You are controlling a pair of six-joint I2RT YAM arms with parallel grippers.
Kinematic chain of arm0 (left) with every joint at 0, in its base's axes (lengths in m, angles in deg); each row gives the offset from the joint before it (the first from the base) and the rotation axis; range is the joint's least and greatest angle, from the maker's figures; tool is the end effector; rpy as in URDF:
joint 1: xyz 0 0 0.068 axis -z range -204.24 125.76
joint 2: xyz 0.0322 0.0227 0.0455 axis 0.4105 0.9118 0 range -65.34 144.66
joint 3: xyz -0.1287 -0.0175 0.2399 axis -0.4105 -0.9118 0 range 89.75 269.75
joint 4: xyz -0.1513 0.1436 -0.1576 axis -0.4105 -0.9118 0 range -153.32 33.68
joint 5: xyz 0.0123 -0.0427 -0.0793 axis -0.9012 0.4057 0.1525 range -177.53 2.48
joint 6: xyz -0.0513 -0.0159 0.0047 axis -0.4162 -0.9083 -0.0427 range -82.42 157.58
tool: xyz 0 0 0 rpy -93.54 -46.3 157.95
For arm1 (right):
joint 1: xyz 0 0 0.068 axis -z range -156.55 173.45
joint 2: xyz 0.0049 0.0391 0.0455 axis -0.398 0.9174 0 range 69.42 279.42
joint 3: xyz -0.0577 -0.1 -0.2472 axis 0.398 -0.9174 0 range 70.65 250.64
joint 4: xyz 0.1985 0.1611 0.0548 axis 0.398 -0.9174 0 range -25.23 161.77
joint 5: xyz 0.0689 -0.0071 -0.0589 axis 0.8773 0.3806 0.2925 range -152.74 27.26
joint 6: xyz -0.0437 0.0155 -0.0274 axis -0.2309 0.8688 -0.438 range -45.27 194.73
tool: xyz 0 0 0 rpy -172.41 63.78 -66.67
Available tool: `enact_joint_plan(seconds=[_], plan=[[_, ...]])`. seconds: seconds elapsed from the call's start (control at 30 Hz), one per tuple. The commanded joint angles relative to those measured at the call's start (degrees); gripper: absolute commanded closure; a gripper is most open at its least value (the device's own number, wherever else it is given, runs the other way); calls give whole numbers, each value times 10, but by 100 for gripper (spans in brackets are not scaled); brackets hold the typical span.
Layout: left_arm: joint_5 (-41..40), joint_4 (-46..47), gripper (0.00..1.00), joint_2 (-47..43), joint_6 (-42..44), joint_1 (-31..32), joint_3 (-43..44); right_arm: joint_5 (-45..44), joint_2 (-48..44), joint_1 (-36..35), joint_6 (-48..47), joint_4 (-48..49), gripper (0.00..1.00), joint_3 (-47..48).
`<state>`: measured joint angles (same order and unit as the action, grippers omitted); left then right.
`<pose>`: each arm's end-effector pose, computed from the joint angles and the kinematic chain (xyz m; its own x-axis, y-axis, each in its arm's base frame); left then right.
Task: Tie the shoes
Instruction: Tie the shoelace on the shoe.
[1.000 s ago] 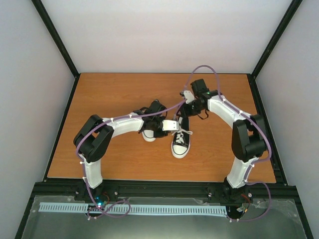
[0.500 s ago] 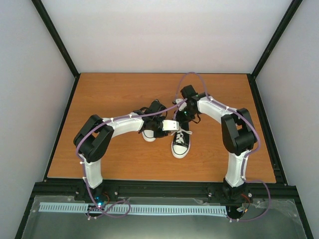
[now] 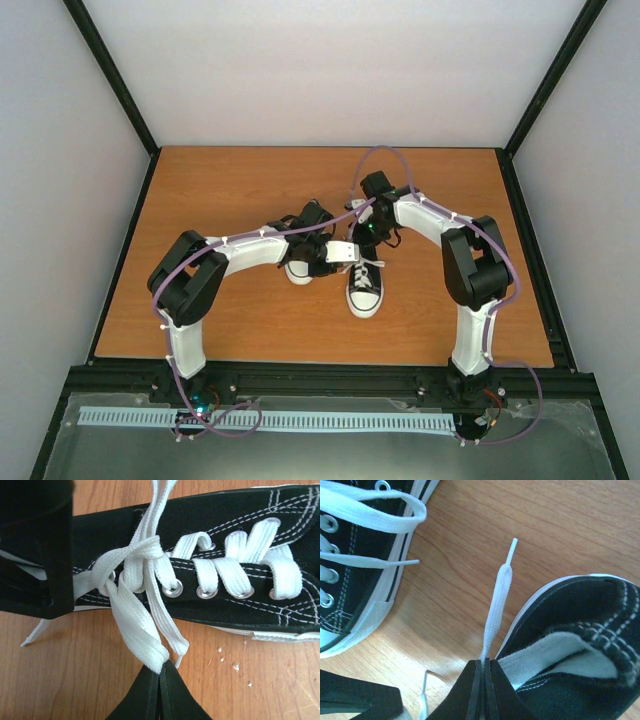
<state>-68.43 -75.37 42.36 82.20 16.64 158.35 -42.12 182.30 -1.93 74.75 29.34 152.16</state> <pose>0.2835 -0.2608 0.1657 0.0690 0.8182 -0.5708 0.9842 0.0375 0.1728 0.3498 0.1798 0.1776 -0.8677 -0.4114 -0.2791 -0.4898 0.8036 0.3382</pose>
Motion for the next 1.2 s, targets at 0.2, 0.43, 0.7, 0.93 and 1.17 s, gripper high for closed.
enact_joint_plan(seconds=[0.2, 0.43, 0.7, 0.93, 1.17], plan=[[34, -9, 99, -23, 4, 1, 2, 11, -16, 8, 62, 61, 97, 26], [35, -12, 99, -22, 6, 1, 2, 10, -30, 14, 89, 75, 97, 9], [60, -18, 90, -23, -20, 0, 15, 63, -70, 23, 98, 101, 97, -40], [79, -34, 63, -26, -54, -22, 43, 66, -88, 24, 107, 112, 96, -85], [128, -24, 74, -22, -133, -24, 87, 51, -103, 24, 143, 137, 90, -106]])
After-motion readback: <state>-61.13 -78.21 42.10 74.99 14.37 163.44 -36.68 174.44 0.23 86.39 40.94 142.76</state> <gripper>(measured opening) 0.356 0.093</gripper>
